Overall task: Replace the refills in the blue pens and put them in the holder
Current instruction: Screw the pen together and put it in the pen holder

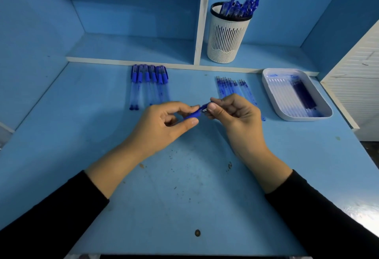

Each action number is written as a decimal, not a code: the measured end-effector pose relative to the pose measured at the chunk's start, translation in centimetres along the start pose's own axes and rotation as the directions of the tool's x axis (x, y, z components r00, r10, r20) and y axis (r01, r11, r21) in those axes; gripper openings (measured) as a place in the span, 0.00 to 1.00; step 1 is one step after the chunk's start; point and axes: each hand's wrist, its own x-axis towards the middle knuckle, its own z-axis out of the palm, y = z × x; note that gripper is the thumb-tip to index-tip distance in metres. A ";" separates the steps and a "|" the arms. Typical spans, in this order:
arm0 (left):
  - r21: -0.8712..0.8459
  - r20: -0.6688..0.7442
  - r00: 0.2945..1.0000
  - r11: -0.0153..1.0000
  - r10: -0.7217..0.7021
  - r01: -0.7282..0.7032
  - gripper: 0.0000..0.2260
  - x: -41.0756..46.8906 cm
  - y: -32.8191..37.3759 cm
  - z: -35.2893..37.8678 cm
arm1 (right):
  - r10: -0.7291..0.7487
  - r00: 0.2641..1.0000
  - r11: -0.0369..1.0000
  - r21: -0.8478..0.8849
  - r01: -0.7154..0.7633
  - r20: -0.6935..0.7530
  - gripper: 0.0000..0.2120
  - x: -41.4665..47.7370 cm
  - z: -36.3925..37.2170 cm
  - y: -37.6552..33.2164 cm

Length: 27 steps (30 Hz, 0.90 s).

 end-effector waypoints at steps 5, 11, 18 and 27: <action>-0.025 0.001 1.000 1.000 0.012 -0.012 0.11 0.3 -0.1 0.3 | -0.033 0.999 0.999 -0.006 0.033 -0.002 0.07 -0.2 0.1 0.3; 0.128 0.086 0.982 0.976 0.166 -0.176 0.17 0.2 -0.2 0.3 | -0.092 0.995 0.996 0.017 0.092 -0.024 0.11 0.0 0.0 -0.3; 0.147 -0.040 0.979 0.971 0.197 -0.190 0.17 0.2 0.0 0.5 | -0.123 0.992 0.992 -0.033 0.122 -0.021 0.05 0.6 0.3 -1.3; 0.158 -0.219 0.956 0.974 0.193 -0.160 0.13 0.9 0.2 -0.7 | -0.065 0.998 0.970 -0.234 0.066 0.010 0.01 0.8 -0.7 -1.2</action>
